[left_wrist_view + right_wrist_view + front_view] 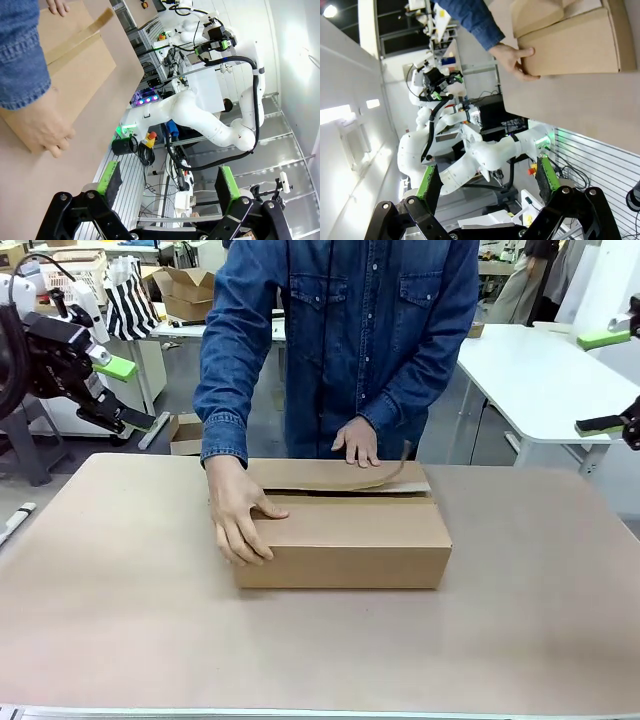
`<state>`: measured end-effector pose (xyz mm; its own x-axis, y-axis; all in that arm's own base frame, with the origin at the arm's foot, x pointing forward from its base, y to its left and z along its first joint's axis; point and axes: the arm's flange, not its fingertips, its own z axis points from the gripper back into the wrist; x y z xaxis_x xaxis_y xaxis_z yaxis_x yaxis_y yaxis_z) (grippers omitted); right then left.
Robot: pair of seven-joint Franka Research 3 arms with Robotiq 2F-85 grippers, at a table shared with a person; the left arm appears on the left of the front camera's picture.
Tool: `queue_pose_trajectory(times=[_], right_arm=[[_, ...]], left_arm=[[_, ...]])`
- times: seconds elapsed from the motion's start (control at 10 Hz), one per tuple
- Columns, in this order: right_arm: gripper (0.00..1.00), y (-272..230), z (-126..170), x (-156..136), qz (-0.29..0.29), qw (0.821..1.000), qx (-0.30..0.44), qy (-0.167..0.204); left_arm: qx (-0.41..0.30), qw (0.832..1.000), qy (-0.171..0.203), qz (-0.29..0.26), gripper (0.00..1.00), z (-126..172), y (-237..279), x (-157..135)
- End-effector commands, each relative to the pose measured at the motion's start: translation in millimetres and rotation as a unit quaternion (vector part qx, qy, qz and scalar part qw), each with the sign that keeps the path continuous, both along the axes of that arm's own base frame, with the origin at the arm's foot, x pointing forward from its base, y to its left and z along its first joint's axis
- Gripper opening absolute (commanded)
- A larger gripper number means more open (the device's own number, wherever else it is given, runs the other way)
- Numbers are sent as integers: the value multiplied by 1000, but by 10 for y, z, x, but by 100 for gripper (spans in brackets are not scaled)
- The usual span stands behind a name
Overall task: Pack the gift set into the box.
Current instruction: Press and hold the closed box until the human finishes sealing it.
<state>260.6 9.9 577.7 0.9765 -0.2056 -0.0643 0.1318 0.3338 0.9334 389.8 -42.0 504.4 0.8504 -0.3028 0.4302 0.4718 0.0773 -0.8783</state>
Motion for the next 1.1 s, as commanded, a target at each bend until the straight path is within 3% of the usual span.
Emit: queue_pose_trajectory(times=[0.0, 1.0], right_arm=[[100, 29, 12, 37, 4, 1000, 9, -15], [100, 29, 12, 37, 4, 1000, 9, -15]], left_arm=[[4, 1000, 3, 2, 100, 17, -1, -15], [4, 1000, 3, 2, 100, 17, -1, -15]])
